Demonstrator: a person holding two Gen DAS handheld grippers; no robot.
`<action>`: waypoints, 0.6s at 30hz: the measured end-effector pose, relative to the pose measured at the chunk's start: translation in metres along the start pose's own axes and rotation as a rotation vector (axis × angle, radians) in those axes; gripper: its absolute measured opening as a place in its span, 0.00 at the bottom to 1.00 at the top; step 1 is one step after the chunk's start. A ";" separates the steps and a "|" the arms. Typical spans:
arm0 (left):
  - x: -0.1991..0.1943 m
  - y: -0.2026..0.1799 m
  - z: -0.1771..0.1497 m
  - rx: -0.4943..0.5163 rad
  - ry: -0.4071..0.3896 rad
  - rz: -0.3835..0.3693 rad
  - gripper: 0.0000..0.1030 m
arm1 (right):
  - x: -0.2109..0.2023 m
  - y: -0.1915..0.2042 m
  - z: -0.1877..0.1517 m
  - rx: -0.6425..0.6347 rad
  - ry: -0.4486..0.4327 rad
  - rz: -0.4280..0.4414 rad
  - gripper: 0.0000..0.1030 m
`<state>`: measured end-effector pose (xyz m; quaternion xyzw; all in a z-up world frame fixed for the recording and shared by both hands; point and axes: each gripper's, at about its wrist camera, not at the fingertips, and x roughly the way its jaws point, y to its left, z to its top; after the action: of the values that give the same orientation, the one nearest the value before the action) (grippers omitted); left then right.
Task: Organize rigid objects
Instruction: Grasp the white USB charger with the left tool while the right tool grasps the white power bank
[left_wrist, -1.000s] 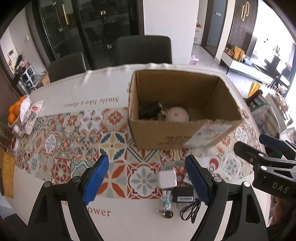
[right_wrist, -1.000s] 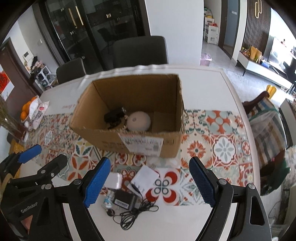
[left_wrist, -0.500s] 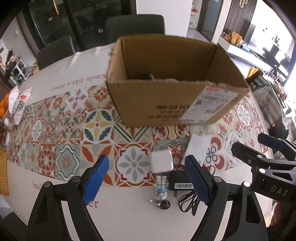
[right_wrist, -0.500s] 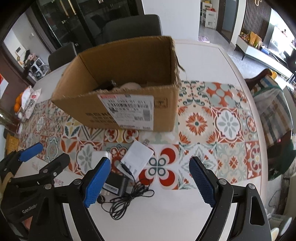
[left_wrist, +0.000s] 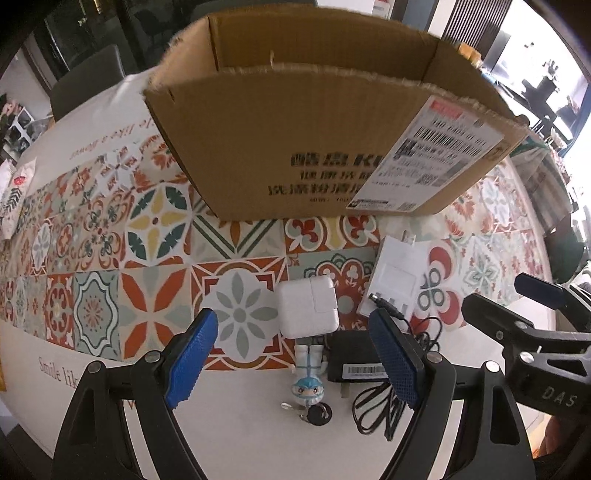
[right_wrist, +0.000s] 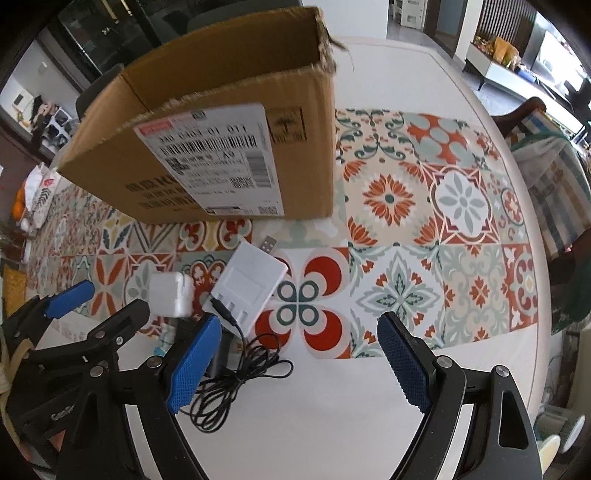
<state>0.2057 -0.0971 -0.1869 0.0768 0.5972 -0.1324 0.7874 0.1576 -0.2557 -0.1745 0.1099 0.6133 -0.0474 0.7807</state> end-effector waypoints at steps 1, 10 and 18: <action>0.004 -0.001 0.001 0.003 0.009 -0.004 0.81 | 0.002 -0.001 0.000 0.003 0.006 -0.001 0.84; 0.034 -0.004 0.005 -0.007 0.066 -0.005 0.73 | 0.020 -0.004 -0.002 0.012 0.048 0.002 0.84; 0.053 -0.012 0.012 -0.021 0.093 0.001 0.57 | 0.030 -0.006 -0.002 0.022 0.071 0.002 0.84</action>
<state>0.2264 -0.1180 -0.2344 0.0751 0.6342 -0.1222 0.7597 0.1622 -0.2591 -0.2047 0.1204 0.6398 -0.0495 0.7574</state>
